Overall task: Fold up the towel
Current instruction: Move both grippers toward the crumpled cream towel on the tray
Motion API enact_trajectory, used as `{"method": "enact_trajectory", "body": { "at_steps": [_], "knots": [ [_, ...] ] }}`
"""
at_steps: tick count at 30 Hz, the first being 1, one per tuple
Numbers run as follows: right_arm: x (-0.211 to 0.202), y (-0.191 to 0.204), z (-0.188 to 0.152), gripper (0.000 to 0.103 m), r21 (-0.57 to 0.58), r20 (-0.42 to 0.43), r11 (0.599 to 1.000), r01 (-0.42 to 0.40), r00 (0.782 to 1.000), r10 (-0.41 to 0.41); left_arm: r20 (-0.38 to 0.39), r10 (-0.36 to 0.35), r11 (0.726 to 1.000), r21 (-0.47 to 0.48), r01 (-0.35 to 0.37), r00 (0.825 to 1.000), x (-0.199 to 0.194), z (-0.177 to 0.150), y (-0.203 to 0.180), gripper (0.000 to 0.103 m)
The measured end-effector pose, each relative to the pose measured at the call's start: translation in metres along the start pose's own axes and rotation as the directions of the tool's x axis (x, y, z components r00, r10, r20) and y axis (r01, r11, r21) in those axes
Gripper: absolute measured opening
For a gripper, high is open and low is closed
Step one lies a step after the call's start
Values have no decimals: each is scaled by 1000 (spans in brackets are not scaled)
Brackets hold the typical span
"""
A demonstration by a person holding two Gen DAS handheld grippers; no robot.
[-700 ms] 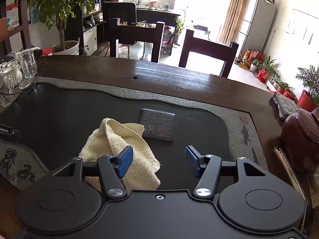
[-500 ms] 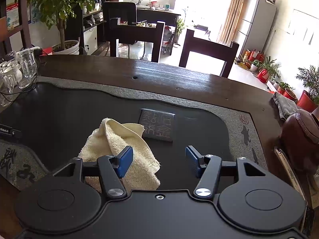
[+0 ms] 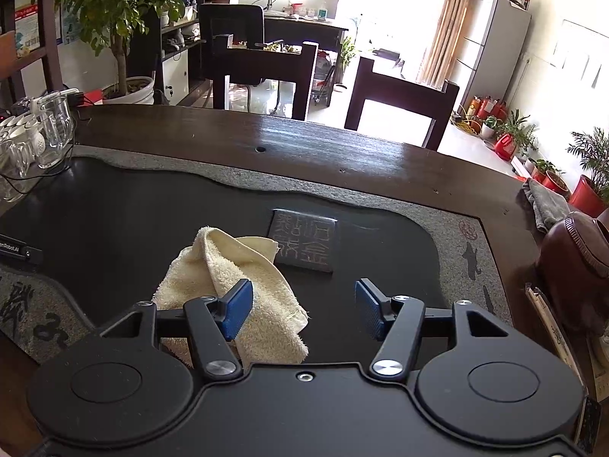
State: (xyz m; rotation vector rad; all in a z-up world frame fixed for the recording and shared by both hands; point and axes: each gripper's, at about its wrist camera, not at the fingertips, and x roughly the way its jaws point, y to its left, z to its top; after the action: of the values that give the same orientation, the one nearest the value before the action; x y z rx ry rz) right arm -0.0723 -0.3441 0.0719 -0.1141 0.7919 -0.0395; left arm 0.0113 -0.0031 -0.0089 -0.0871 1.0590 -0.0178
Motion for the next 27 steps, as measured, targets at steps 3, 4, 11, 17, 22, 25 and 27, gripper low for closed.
{"method": "enact_trajectory", "body": {
  "at_steps": [3, 4, 11, 17, 22, 25, 27],
  "knots": [
    [0, 0, 0, 69, 0, 2, 1000, -2, 1000, 2, 4, 2, 1000, 0, -2, 1000, 3, 1, 1, 58],
    [0, 0, 0, 69, -1, 3, 1000, -3, 1000, 3, 5, 3, 1000, 1, -3, 1000, 4, 2, 2, 59],
    [1, 2, 0, 71, -8, 2, 1000, -9, 1000, 9, 0, 3, 1000, -3, -3, 1000, 10, 4, 3, 69],
    [1, 4, -2, 74, -13, -1, 1000, -14, 1000, 14, -10, 2, 1000, -1, -2, 1000, 9, 2, 0, 73],
    [3, 5, -6, 80, -14, -9, 1000, -14, 1000, 14, -30, -4, 1000, 8, 5, 1000, 9, 5, -7, 76],
    [4, 6, -9, 80, -15, -15, 1000, -14, 1000, 13, -35, -13, 1000, 20, 14, 999, 9, 8, -12, 77],
    [4, 7, -11, 80, -16, -19, 1000, -13, 1000, 13, -39, -10, 999, 33, 11, 999, 10, 9, -15, 78]
  ]
}}
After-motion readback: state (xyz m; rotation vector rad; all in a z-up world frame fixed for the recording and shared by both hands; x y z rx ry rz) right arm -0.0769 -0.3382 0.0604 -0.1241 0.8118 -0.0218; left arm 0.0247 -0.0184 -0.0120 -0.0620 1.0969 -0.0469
